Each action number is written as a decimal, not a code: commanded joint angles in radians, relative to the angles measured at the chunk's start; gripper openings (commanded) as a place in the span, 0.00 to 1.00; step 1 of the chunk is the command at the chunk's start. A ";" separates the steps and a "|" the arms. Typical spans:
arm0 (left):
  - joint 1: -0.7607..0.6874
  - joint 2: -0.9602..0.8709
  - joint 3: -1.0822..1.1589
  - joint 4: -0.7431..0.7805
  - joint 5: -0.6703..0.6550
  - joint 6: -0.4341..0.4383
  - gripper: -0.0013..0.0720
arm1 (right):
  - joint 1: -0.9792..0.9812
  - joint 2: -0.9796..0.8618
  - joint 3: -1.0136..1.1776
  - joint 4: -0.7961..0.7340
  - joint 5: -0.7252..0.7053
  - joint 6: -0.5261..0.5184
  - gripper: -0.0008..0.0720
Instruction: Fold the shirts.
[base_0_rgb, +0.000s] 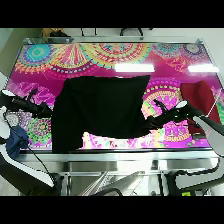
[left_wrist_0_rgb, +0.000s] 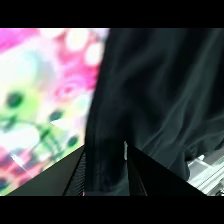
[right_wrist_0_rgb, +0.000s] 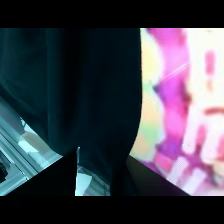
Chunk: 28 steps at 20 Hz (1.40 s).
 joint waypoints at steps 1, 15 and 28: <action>-0.031 -0.002 -0.001 0.013 0.027 0.010 0.42 | 0.000 -0.001 0.000 0.002 -0.024 -0.002 0.48; -0.112 -0.059 -0.001 0.002 -0.074 0.013 0.03 | 0.000 0.016 0.003 0.017 0.013 -0.026 0.04; 0.031 0.770 0.417 -1.023 0.181 0.095 0.03 | -0.386 0.381 0.918 0.812 -0.003 -0.209 0.04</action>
